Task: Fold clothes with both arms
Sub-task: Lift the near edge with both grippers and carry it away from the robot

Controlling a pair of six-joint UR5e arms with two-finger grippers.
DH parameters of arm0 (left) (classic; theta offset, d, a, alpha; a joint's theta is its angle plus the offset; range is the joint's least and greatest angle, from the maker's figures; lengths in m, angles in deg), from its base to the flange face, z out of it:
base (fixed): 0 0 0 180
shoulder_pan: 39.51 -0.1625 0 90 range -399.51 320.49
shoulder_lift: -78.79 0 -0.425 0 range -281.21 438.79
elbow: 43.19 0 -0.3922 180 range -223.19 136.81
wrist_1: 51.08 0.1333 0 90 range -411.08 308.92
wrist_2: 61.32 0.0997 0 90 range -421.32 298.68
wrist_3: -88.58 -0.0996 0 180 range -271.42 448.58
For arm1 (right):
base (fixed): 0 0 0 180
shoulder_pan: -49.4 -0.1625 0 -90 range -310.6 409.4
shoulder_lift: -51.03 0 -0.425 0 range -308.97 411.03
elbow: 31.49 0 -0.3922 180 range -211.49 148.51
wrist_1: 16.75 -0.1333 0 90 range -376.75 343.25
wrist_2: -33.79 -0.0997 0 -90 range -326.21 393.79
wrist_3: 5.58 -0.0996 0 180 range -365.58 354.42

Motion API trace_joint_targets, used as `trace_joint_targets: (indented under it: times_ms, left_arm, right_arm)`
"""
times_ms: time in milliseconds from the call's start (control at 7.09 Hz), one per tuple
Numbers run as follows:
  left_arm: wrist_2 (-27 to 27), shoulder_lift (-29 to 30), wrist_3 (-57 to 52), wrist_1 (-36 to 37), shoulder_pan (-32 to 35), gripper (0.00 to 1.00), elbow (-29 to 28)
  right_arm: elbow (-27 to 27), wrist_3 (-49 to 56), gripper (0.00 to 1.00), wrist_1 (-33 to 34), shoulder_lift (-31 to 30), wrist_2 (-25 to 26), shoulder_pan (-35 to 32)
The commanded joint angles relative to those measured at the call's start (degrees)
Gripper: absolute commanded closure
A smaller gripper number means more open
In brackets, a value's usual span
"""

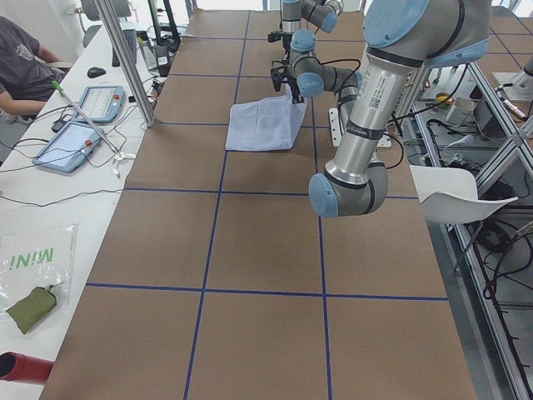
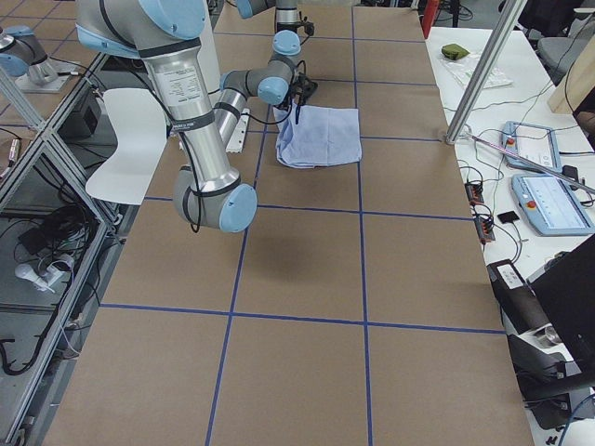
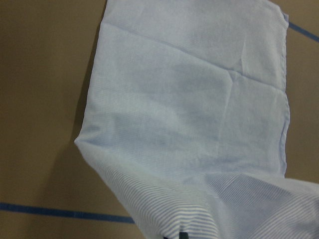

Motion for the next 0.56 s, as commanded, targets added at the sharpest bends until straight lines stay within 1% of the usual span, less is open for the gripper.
trace_joint_targets:
  times_ms: [0, 141, 423]
  left_arm:
    - [-1.5, 0.5, -3.5, -1.3, 5.0, 1.00, -3.3]
    - [-2.2, 0.5, -3.7, -3.0, 6.6, 1.00, -5.6]
    - [-2.7, 1.2, -3.7, -12.8, 8.2, 1.00, -14.3]
  right_arm:
    - [-7.6, 3.3, 1.00, -0.1, 4.3, -0.7, -3.2]
    - [-11.8, 3.9, 1.00, -0.4, 6.7, -0.8, -4.8]
    - [-20.5, 6.9, 1.00, -0.5, 11.9, -0.8, -7.0]
